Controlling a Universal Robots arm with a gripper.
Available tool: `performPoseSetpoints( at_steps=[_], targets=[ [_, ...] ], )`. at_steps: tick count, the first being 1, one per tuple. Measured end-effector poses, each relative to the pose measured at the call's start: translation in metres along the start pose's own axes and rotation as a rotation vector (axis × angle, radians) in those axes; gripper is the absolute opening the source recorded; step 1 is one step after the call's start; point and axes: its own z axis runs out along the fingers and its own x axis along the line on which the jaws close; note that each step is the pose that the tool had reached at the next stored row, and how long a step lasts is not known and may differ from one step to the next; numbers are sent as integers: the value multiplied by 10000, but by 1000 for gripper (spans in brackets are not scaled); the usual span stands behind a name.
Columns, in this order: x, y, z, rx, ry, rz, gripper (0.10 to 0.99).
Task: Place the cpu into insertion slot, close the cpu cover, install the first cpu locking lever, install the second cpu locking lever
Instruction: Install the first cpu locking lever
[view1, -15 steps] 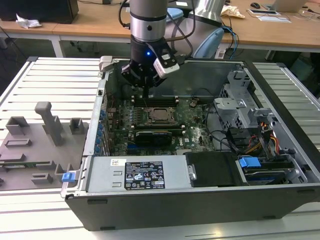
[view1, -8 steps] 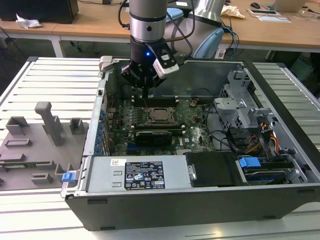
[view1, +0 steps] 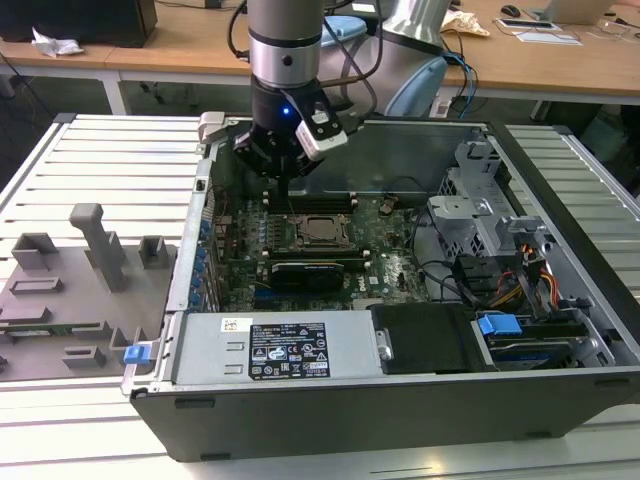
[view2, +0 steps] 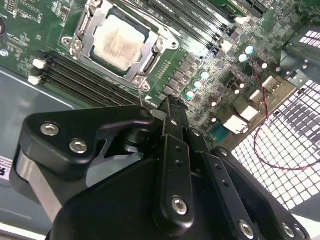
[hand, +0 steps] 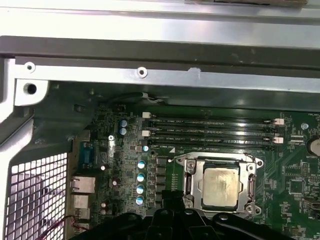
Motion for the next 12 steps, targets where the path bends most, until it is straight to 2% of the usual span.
performPoseSetpoints(
  at_steps=[2, 8, 12],
  targets=[
    [42, 6, 24, -16, 0, -79, 106],
    [55, 99, 73, -50, 1, -127, 106],
    [97, 228, 121, -50, 5, -212, 106]
  ],
)
